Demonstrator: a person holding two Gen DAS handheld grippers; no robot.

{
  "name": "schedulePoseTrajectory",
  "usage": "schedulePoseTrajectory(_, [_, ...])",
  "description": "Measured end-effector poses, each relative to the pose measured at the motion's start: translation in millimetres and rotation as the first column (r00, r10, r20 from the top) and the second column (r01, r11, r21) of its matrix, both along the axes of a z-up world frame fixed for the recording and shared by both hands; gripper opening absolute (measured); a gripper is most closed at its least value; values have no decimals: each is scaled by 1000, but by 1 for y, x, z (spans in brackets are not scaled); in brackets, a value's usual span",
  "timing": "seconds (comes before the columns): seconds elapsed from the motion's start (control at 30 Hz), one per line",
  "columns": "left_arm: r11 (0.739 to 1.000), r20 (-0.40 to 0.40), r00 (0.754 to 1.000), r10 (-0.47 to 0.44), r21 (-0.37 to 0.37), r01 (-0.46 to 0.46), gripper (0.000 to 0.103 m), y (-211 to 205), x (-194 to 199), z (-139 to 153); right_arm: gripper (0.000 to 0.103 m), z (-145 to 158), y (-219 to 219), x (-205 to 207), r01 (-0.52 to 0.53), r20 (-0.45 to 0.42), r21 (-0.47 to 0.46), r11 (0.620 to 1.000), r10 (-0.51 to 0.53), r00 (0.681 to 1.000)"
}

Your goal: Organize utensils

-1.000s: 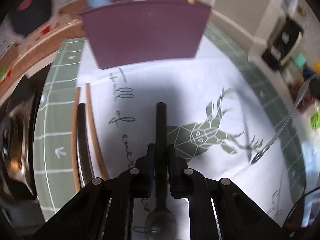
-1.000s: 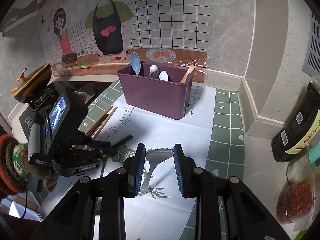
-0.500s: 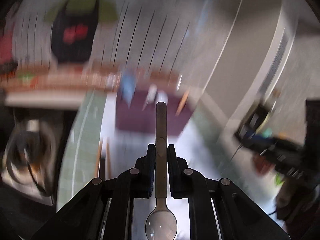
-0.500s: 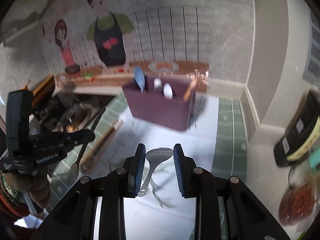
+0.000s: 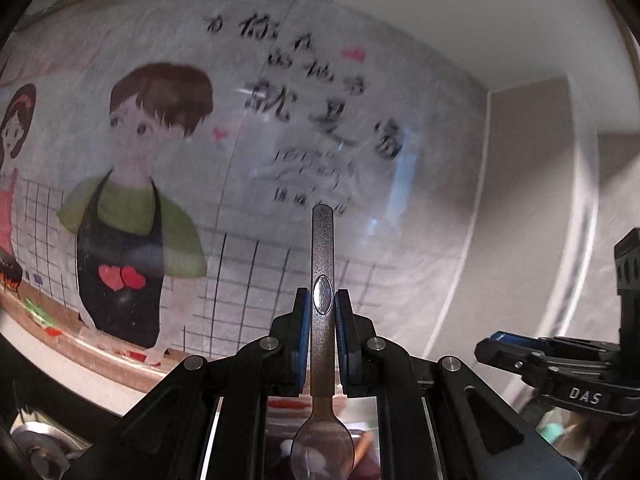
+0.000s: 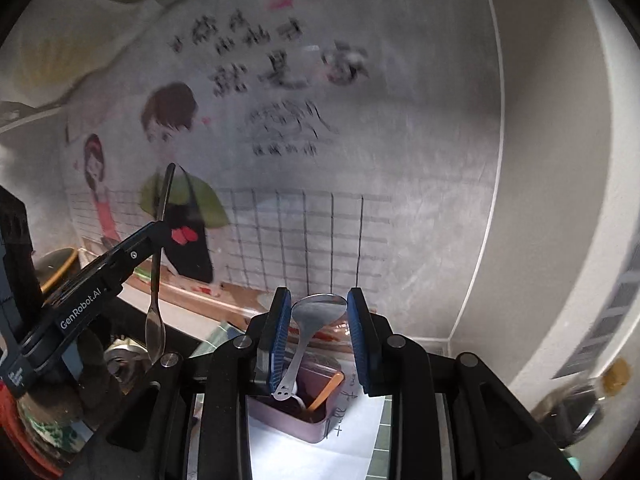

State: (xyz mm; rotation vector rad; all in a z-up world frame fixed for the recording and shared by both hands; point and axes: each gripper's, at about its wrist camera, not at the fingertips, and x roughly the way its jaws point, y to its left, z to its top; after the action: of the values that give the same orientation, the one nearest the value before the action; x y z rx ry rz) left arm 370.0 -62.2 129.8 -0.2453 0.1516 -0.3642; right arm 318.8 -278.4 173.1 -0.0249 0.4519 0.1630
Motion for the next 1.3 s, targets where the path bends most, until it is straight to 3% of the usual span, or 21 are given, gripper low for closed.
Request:
schedulePoseTrajectory(0.2, [998, -86, 995, 44, 42, -40, 12, -16, 49, -57, 26, -53, -1, 50, 2, -94, -13, 1000, -4, 996])
schedulePoseTrajectory(0.5, [996, -189, 979, 77, 68, -65, 12, -21, 75, -117, 26, -103, 13, 84, -5, -162, -59, 998, -4, 987])
schedulePoseTrajectory(0.6, [997, -260, 965, 24, 81, -3, 28, -22, 69, -129, 28, -120, 21, 90, -77, -231, -35, 996, 67, 971])
schedulePoseTrajectory(0.67, [997, -296, 955, -1, 69, 22, 48, -18, 67, -131, 33, -134, 21, 98, -118, -326, 14, 993, 116, 938])
schedulePoseTrajectory(0.9, [997, -333, 940, 75, 28, -70, 53, 27, 32, -88, 35, -121, 7, 74, -84, -308, 31, 996, 90, 947])
schedulePoseTrajectory(1.0, [996, -360, 928, 92, 34, -85, 60, 49, 4, -74, 35, -107, 1, 48, -67, -288, 32, 997, 73, 955])
schedulePoseTrajectory(1.13, [995, -369, 923, 104, 41, -95, 71, 71, -40, -71, 35, -104, 0, 3, -55, -290, 25, 998, 60, 955])
schedulePoseTrajectory(1.3, [996, -428, 901, 76, 73, -49, 73, 89, -90, -87, 35, -120, 14, -44, -68, -333, 20, 998, 71, 940])
